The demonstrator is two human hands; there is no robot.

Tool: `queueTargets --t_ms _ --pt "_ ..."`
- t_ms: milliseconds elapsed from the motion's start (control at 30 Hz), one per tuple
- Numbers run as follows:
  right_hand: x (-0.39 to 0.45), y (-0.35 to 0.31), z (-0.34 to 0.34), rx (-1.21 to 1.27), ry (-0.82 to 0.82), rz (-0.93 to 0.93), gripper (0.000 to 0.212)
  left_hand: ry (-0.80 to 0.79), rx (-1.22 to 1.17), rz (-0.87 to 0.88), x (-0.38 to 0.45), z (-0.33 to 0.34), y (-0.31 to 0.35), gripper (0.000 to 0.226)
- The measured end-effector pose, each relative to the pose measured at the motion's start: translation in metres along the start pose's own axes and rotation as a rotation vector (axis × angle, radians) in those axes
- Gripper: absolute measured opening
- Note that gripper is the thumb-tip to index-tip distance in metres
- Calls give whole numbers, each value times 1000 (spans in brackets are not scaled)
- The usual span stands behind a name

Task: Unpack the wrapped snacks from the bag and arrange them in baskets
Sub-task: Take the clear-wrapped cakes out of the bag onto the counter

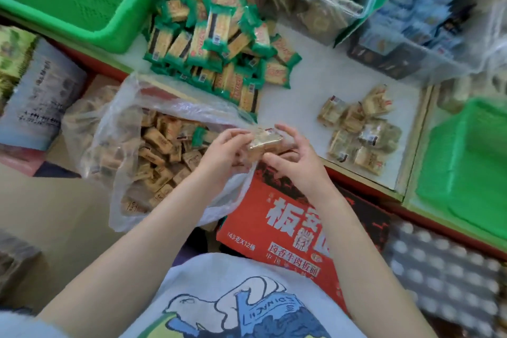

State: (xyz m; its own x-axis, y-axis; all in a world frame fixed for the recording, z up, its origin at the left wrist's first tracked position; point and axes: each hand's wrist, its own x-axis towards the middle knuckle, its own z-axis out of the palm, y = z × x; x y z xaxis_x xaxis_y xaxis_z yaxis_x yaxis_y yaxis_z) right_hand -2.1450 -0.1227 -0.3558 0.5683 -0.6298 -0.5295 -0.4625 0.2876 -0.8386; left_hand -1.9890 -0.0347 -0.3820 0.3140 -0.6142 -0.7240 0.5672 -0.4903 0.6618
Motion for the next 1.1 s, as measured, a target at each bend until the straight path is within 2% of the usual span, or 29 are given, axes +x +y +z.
queueTargets --t_ms 67,133,200,267,300,367,400,467,533,667,733,800,833,900,1000,1033,1100 --pt "-12 8 -34 -236 5 -68 63 -32 82 -100 9 34 8 8" --pt "-21 19 -61 -281 50 -99 54 -94 141 -214 14 72 11 16" --pt "-26 31 -83 -164 165 -71 36 -153 129 -266 18 108 11 32" --pt "-27 43 -103 78 308 20 19 -137 192 -175 28 133 1 40" --pt "-27 49 -113 201 384 92 16 -95 369 -49 37 137 -9 41" --pt "-23 62 -134 358 528 231 26 -25 974 252 55 134 -32 45" --pt "-19 68 -144 393 571 266 30 -22 1225 345 61 130 -43 49" --pt "-6 77 -161 520 580 256 33 -58 1512 408 67 123 -63 59" --pt "9 80 -172 732 552 211 34 -75 1628 416 71 118 -76 64" --pt "21 90 -173 1000 563 254 32 -78 1622 404 70 116 -82 67" --pt "16 98 -167 1045 604 280 30 -101 1623 402 70 116 -80 66" --pt "8 99 -155 987 633 289 30 -129 1607 402 68 117 -75 63" --pt "5 99 -146 888 631 295 28 -134 1575 418 65 116 -71 61" --pt "-3 94 -118 526 575 317 23 -79 1428 537 53 106 -64 50" --pt "-5 82 -69 10 393 230 15 176 1209 803 31 60 -63 31" --pt "-1 78 -53 -81 327 189 13 272 1150 792 27 36 -67 29" --pt "9 67 -22 -170 219 119 11 389 1046 521 23 -13 -76 23"
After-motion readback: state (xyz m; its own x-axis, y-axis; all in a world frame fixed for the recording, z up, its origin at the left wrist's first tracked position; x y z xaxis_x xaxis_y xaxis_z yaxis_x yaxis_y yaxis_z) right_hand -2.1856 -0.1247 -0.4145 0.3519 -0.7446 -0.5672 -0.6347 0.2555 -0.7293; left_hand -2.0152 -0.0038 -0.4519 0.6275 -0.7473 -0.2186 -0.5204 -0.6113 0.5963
